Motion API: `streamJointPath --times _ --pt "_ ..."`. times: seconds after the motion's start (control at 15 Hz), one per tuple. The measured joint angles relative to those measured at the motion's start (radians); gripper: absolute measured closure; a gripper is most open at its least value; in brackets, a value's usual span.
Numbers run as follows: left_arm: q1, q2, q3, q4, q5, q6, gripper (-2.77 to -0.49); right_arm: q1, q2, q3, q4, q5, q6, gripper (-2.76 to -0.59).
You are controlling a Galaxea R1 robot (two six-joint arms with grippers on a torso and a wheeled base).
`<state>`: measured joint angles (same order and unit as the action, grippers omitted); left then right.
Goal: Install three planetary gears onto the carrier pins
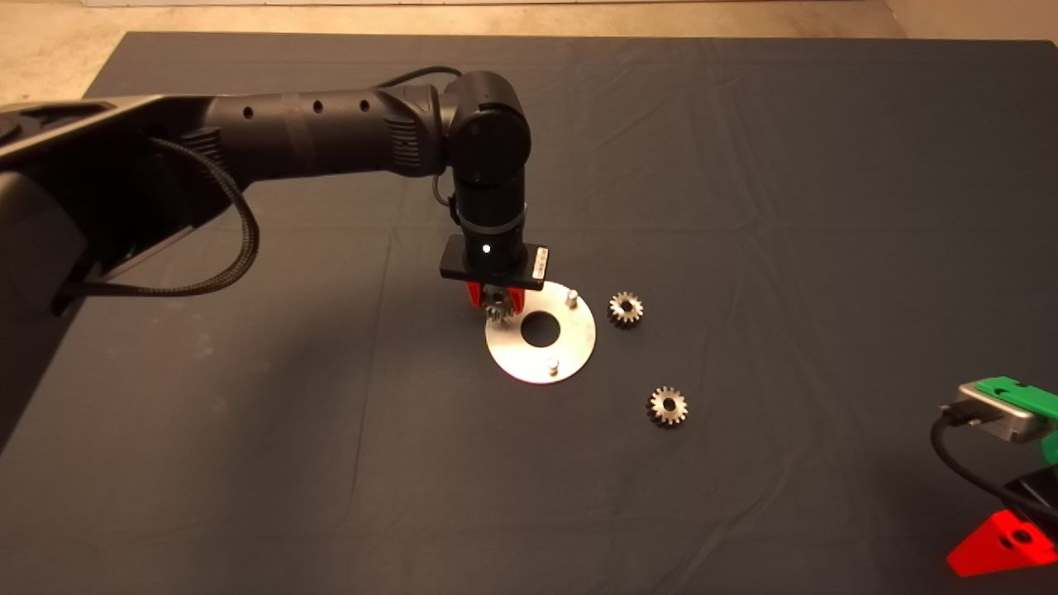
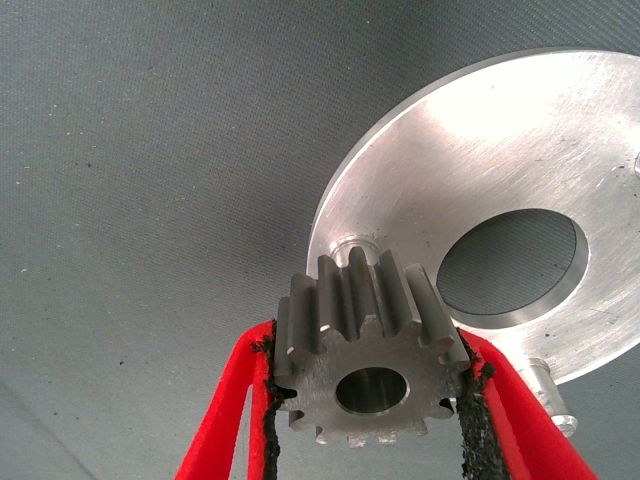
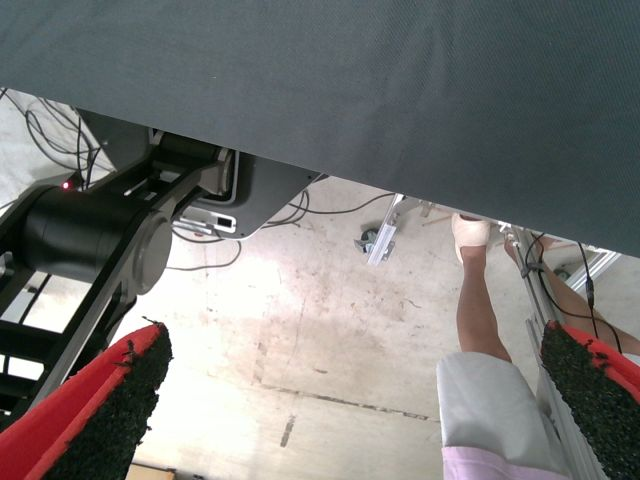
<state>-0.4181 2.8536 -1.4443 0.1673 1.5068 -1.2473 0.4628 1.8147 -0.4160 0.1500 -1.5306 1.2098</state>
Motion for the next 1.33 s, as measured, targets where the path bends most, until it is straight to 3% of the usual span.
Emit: streamJointPath --times 0.27,1.33 --pt "0.0 0.0 0.026 -0.001 0.0 -0.001 -0.88 0.0 0.0 0.0 0.0 0.0 0.0 -2.75" --pt "0.004 -0.003 0.011 -0.006 0.0 0.008 -0.88 0.0 0.0 0.0 0.0 0.0 0.0 -2.75"
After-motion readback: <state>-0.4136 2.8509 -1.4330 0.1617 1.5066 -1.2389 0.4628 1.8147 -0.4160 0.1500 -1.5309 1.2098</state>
